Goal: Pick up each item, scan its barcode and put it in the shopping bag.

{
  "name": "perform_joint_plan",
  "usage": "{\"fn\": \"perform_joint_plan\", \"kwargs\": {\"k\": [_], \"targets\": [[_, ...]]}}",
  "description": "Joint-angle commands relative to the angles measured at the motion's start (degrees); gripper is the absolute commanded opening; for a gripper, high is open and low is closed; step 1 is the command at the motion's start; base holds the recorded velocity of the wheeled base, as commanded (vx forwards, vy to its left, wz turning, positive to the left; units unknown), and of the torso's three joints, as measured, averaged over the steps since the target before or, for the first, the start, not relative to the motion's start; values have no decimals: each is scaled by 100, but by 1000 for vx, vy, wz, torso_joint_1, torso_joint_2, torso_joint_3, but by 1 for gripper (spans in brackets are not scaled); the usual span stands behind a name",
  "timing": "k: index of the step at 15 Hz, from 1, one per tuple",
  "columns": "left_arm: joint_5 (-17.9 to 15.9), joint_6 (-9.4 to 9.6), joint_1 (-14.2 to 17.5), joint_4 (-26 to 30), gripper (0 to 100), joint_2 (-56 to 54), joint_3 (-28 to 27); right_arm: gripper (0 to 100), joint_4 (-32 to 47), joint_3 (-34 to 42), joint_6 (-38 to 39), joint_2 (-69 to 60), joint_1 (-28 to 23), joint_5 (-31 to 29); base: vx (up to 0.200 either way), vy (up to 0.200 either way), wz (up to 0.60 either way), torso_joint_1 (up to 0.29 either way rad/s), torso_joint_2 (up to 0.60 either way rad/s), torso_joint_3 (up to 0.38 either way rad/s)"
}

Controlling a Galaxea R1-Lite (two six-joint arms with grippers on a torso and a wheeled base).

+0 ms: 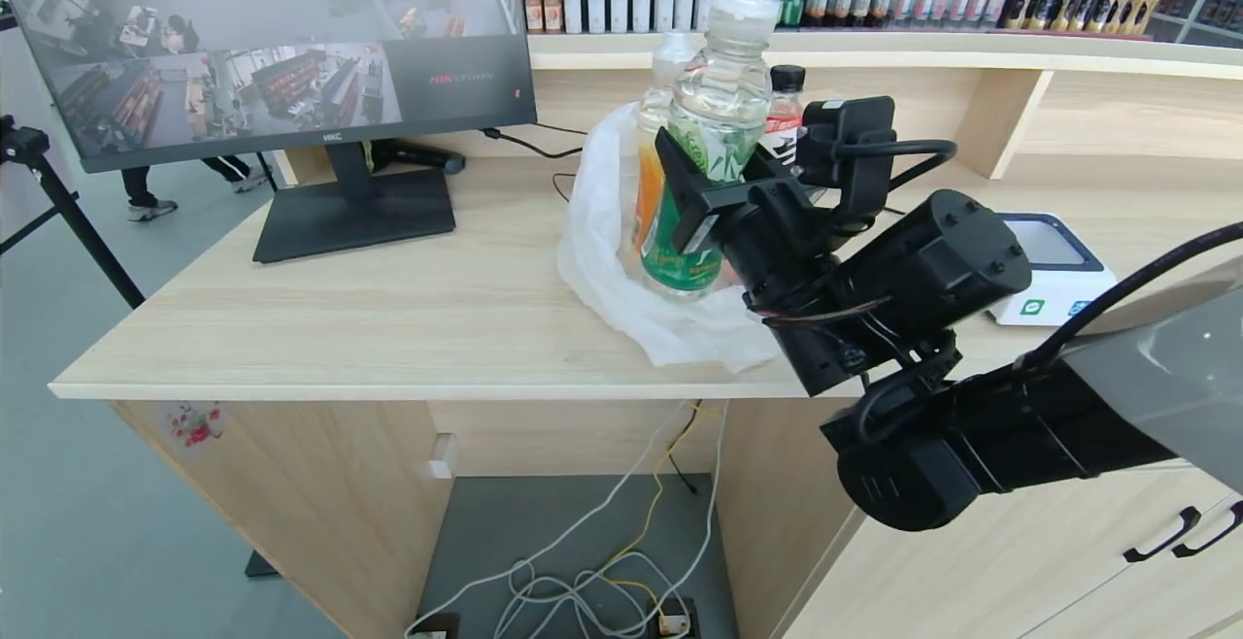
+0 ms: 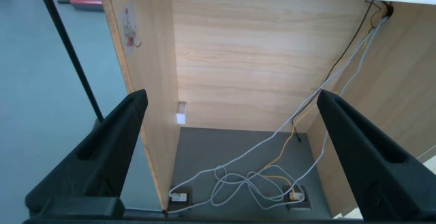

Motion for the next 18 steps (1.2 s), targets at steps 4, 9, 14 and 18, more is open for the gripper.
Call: {"fn": "perform_joint_plan", "kwargs": {"k": [4,9,14,18], "targets": [[2,-5,-1,0,100,-2,0,0,-12,-220,-4,236,-28,1,0,0,0,0,0,0],[2,3,-1,0,100,-2,0,0,-12,-361,-48,420,-221,1,0,0,0,0,0,0],[2,-5,-1,0,100,-2,0,0,-12,-361,-162,702,-380,28,0,0,0,0,0,0],[2,3,-1,0,100,-2,0,0,-12,-457,-153,983,-388,36,0,0,0,0,0,0]]}}
